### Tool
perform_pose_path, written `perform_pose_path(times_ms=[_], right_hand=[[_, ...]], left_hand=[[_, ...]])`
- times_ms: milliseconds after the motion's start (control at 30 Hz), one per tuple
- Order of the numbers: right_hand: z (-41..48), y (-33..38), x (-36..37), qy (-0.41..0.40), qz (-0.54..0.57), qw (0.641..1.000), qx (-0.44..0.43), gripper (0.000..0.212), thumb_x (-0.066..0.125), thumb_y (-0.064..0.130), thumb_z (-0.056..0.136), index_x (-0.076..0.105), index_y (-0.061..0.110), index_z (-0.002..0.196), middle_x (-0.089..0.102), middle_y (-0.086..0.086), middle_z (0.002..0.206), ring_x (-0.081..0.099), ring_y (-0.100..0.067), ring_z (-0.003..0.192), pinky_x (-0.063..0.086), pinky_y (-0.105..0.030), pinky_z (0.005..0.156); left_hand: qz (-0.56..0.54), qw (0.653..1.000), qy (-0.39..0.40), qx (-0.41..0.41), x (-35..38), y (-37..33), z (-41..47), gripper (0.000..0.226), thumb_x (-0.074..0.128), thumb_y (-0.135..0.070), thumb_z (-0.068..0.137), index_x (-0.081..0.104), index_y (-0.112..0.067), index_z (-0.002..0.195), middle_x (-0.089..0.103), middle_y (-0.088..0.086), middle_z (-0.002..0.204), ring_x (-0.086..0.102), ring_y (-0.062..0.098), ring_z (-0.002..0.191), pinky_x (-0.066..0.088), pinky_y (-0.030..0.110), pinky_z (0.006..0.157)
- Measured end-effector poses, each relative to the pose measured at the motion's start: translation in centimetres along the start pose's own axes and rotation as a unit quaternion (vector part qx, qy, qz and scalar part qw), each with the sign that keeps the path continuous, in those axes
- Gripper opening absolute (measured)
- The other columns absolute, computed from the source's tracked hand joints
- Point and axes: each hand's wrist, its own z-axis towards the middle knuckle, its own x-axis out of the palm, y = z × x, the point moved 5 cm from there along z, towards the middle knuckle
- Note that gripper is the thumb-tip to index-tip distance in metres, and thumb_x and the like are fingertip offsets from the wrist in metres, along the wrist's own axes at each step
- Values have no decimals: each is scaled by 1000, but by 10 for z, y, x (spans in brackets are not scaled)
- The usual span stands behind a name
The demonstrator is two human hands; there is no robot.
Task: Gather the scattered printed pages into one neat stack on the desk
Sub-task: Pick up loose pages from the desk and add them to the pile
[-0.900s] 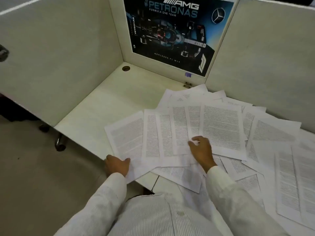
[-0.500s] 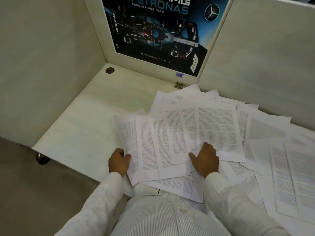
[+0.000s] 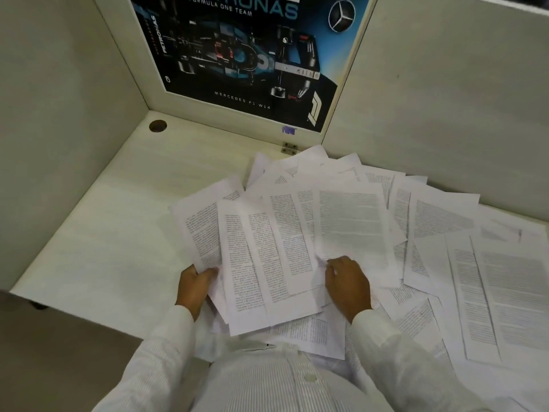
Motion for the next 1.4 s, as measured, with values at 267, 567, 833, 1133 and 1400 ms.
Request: perform_pose_path(times_ms=[267,567,833,1133,1400], right_hand=[[-53,68,44,215,110,961,-132,64,37,73,89,70,22,109,67,9,108,60,-10,99,48,-31,93],[60,-9,-18,45,79,980,175,89,72,50,84,32,3,147,36,-18,149,36,-36,137,35,-51,111],[58,-32,-5,118,-10,981,152,92,76,52,78,32,6,145,40,-15,143,37,-35,131,41,-48,104],[-11,21,27,138,33,990,-14,45,62,39,92,53,16,130,48,-3,123,44,-23,116,48,-36,91],[35,-9,-16,33,99,987,122,57,66,34,92,49,4,137,46,-18,139,46,-35,127,42,-43,104]], left_hand=[[11,999,-14,-44,-10,20,-3,30,60,2,88,64,-5,117,67,9,111,63,28,100,50,38,96],[30,999,-1,-37,-12,18,-11,34,57,7,89,59,-12,118,62,3,110,58,24,96,45,31,91],[49,996,21,-67,-31,30,-3,31,61,3,88,63,-7,117,66,15,120,62,31,102,48,43,100],[10,998,61,-17,3,19,-21,33,73,-31,87,64,-20,116,70,1,110,67,19,97,54,38,92],[22,996,78,-32,-13,32,-18,47,75,-13,86,59,-8,130,66,5,119,64,23,105,49,34,97]])
